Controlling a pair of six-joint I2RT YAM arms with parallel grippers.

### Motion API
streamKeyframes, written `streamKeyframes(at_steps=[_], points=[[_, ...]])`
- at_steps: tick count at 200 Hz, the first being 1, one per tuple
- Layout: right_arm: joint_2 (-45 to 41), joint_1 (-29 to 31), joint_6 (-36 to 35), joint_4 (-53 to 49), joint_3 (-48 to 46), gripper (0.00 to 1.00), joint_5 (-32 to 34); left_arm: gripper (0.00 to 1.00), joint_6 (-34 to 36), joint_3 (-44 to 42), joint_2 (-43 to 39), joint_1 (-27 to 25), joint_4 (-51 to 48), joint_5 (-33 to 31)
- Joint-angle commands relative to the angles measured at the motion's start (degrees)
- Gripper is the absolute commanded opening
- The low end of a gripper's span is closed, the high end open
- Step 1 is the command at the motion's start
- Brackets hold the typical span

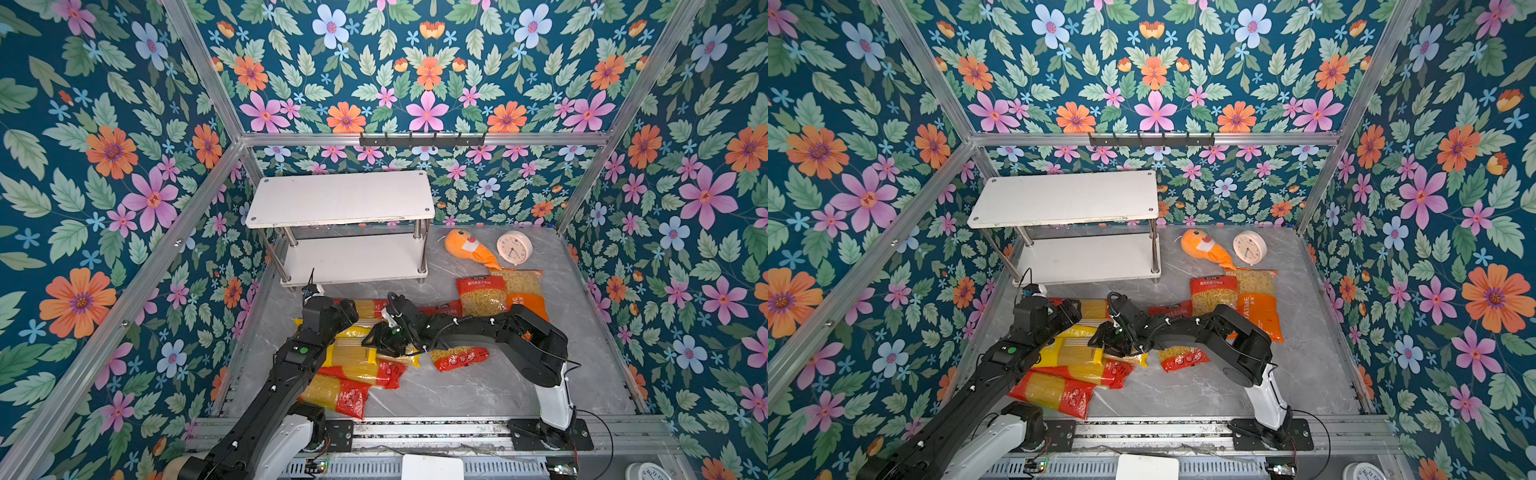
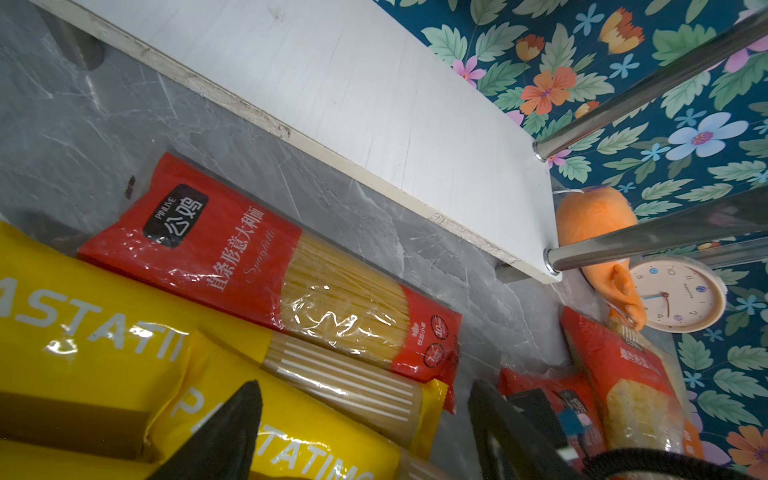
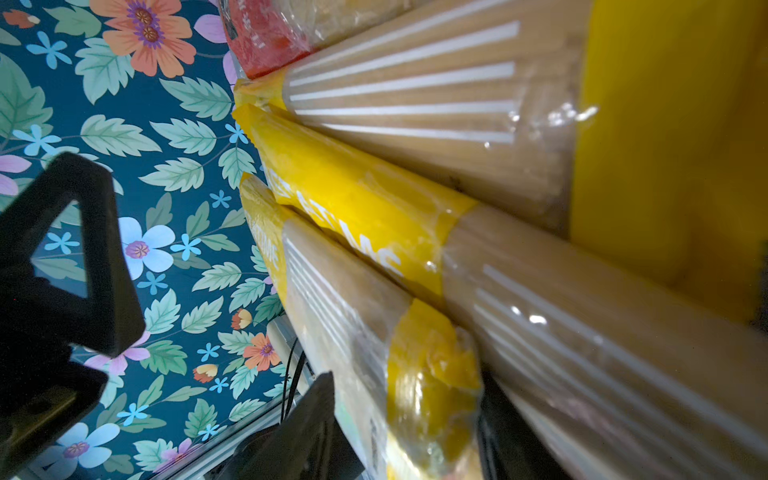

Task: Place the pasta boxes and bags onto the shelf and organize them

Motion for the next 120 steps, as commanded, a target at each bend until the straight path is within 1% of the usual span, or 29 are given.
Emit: streamKeyframes(at_steps=[1, 28, 74, 95, 105, 120], points=[[1.0, 0.1, 2.2, 8.8, -0.9, 0.51, -1.0, 0.82, -0.3, 1.1, -1.3, 0.0, -1.5, 0.1], [0.8, -0.2, 1.6, 13.3, -1.9, 0.36, -0.6, 0.82, 0.2, 4.0, -3.2, 0.0, -4.3, -0.7], [-3.7, -0.4, 0.7, 20.4, -6.1, 0.20, -0.2, 0.82, 0.3, 8.6, -5.0, 0.0, -7.4, -1.1], [-7.4, -0.5, -2.6, 22.8, -8.7, 0.18, 0.7, 0.82, 0.5, 10.4, -5.9, 0.0, -8.5, -1.2], [-9.2, -0.6, -4.6, 24.5, -10.5, 0.18, 1.5, 0.82, 0.8, 11.3, -6.9, 0.0, -9.4, -2.4], [-11.4, -1.7, -5.5, 28.6, -13.8, 0.17, 1.6, 0.82, 1.4, 12.1, -8.7, 0.0, -10.1, -3.9]])
